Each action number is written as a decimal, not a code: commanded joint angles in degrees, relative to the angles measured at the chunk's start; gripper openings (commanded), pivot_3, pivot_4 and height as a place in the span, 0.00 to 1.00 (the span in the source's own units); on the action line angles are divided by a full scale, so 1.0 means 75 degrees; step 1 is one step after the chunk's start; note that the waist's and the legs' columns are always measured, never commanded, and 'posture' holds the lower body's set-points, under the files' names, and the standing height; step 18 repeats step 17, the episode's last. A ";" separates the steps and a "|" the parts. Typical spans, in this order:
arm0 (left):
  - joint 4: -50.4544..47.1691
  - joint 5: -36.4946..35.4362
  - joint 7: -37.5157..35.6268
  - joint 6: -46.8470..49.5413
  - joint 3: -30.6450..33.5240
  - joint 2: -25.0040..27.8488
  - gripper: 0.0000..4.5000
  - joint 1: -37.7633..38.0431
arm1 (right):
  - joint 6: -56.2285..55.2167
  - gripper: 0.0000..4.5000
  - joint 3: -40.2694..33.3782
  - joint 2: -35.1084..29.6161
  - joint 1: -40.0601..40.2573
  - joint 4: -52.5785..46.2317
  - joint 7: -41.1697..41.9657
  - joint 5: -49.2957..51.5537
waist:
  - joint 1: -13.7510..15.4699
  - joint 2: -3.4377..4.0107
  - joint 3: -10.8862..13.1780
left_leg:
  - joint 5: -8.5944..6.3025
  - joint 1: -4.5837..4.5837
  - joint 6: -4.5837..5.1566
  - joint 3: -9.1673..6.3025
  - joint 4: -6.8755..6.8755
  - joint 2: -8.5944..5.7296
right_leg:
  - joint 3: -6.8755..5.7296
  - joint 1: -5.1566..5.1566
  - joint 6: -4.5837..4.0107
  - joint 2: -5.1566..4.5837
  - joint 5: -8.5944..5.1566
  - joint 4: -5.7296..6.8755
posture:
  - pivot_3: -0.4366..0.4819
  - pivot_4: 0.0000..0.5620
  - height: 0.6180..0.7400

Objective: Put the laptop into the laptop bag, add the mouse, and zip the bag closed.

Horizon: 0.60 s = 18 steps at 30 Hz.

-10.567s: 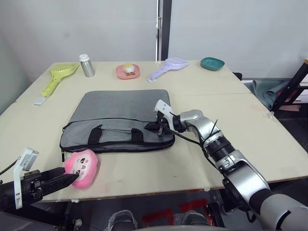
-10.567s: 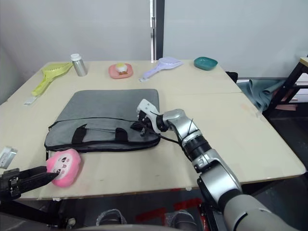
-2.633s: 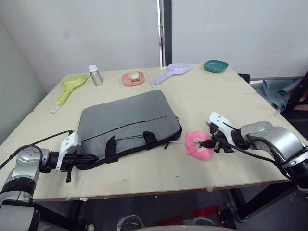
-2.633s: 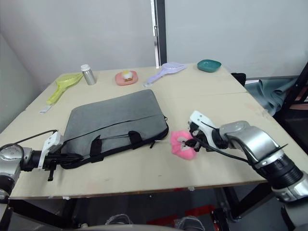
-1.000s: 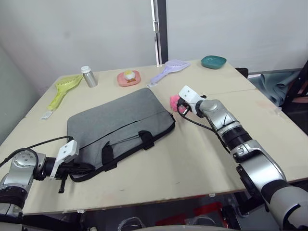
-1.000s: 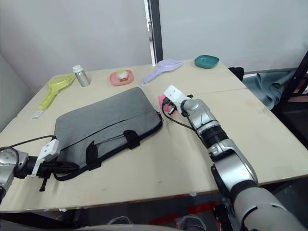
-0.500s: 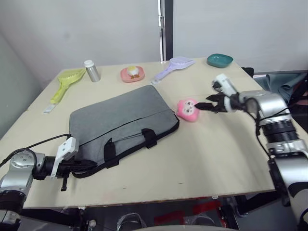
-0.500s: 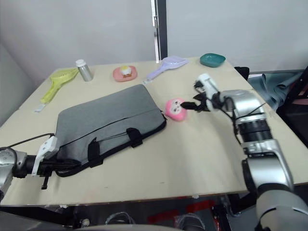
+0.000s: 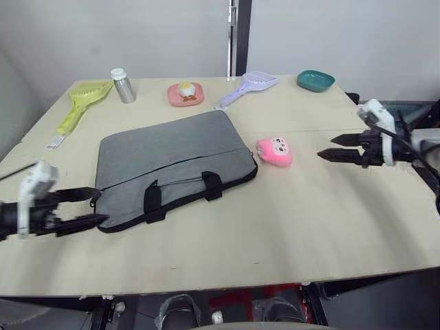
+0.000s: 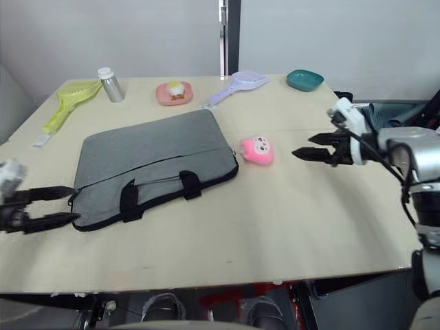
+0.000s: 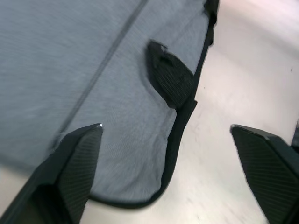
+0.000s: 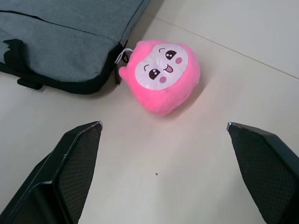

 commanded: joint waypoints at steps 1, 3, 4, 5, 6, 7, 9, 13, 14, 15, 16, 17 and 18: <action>0.0413 0.0313 -0.0274 0.0225 0.1164 0.0362 0.99 0.0771 | -0.0361 1.00 -0.0767 -0.0394 0.0569 -0.0460 0.0208 0.0274 | -0.0007 -0.0001 0.0001 | 0.0000 0.0004 0.0002 -0.0001 0.0002 0.0001 | 0.0000 0.0003 0.0000 0.0000 0.0000 0.0002 | 0.48 0.27 1.00; 0.0687 0.0741 -0.0331 0.0092 0.1484 0.0541 0.99 0.1312 | -0.0595 1.00 -0.0986 -0.0533 0.1045 -0.0604 0.0228 0.0276 | -0.0005 -0.0004 0.0002 | 0.0000 0.0005 0.0006 -0.0002 0.0010 0.0003 | -0.0001 0.0003 0.0000 0.0000 0.0000 0.0004 | 0.48 0.27 1.00; 0.0843 0.0995 -0.0273 -0.0067 0.1639 0.0594 0.99 0.1554 | -0.0778 1.00 -0.1125 -0.0603 0.1340 -0.0671 0.0256 0.0244 | 0.0002 -0.0004 0.0002 | -0.0001 0.0005 0.0011 -0.0003 0.0013 0.0003 | -0.0002 0.0008 0.0000 -0.0001 0.0000 0.0004 | 0.48 0.27 1.00; 0.1069 0.1193 -0.0237 -0.0225 0.1826 0.0646 0.99 0.1726 | -0.0936 1.00 -0.1289 -0.0634 0.1593 -0.0740 0.0233 0.0221 | 0.0010 -0.0004 0.0002 | -0.0001 0.0008 0.0014 -0.0003 0.0017 0.0002 | -0.0002 0.0010 0.0002 -0.0002 0.0001 0.0004 | 0.48 0.27 1.00; 0.1285 0.1286 -0.0254 -0.0341 0.2142 0.0668 0.99 0.1838 | -0.1058 1.00 -0.1518 -0.0679 0.1842 -0.0750 0.0243 0.0231 | 0.0014 -0.0005 0.0003 | 0.0000 0.0006 0.0017 -0.0007 0.0024 0.0003 | -0.0004 0.0012 0.0002 -0.0002 0.0002 0.0008 | 0.48 0.27 1.00; 0.1563 0.1380 -0.0216 -0.0397 0.2454 0.0717 0.99 0.1895 | -0.1209 1.00 -0.1794 -0.0719 0.2099 -0.0743 0.0248 0.0226 | 0.0017 -0.0005 0.0003 | -0.0002 0.0006 0.0018 -0.0009 0.0029 0.0003 | -0.0005 0.0013 0.0003 -0.0003 0.0003 0.0010 | 0.48 0.27 1.00; 0.2138 0.1498 -0.0195 -0.0516 0.2893 0.0847 0.99 0.1889 | -0.1325 1.00 -0.2179 -0.0778 0.2437 -0.0792 0.0258 0.0285 | 0.0038 -0.0007 0.0004 | -0.0004 0.0010 0.0018 -0.0023 0.0044 0.0004 | -0.0015 0.0030 0.0003 -0.0004 0.0003 0.0014 | 0.48 0.27 1.00; 0.2478 0.1425 -0.0189 -0.0464 0.3182 0.0909 0.99 0.1671 | -0.1436 1.00 -0.2295 -0.0713 0.2518 -0.0754 0.0041 0.0320 | 0.0036 -0.0004 0.0006 | -0.0018 0.0082 0.0008 -0.0032 0.0057 0.0002 | -0.0021 0.0118 0.0001 -0.0012 0.0001 0.0014 | 0.48 0.27 1.00; 0.2501 0.1411 -0.0202 -0.0454 0.3167 0.0920 0.99 0.1596 | -0.1439 1.00 -0.2260 -0.0689 0.2498 -0.0780 0.0006 0.0342 | 0.0035 -0.0004 0.0006 | -0.0044 0.0113 -0.0032 -0.0028 0.0056 0.0001 | -0.0019 0.0142 -0.0002 -0.0015 -0.0002 0.0015 | 0.48 0.27 1.00; 0.2498 0.1402 -0.0186 -0.0455 0.3124 0.0911 0.99 0.1515 | -0.1454 1.00 -0.2207 -0.0653 0.2470 -0.0806 -0.0035 0.0355 | 0.0033 -0.0005 0.0006 | -0.0044 0.0124 -0.0031 -0.0029 0.0056 0.0001 | -0.0019 0.0151 -0.0003 -0.0015 -0.0003 0.0019 | 0.48 0.27 1.00; 0.2491 0.1345 -0.0131 -0.0302 0.3055 0.0897 0.99 0.1400 | -0.1465 1.00 -0.2142 -0.0599 0.2435 -0.0805 -0.0071 0.0380 | 0.0031 -0.0005 0.0006 | -0.0043 0.0122 -0.0030 -0.0031 0.0060 0.0001 | -0.0020 0.0150 -0.0004 -0.0016 -0.0003 0.0026 | 0.48 0.27 1.00; 0.2511 0.1293 -0.0090 -0.0151 0.2987 0.0888 0.99 0.1292 | -0.1478 1.00 -0.2075 -0.0559 0.2406 -0.0794 -0.0109 0.0397 | 0.0031 -0.0005 0.0006 | -0.0041 0.0123 -0.0027 -0.0032 0.0064 0.0001 | -0.0019 0.0149 -0.0005 -0.0015 -0.0002 0.0034 | 0.48 0.27 1.00; 0.2511 0.1293 -0.0090 -0.0151 0.2987 0.0888 0.99 0.1292 | -0.1478 1.00 -0.2075 -0.0559 0.2406 -0.0794 -0.0109 0.0397 | 0.0031 -0.0005 0.0006 | -0.0041 0.0123 -0.0027 -0.0032 0.0064 0.0001 | -0.0019 0.0149 -0.0005 -0.0015 -0.0002 0.0034 | 0.48 0.27 1.00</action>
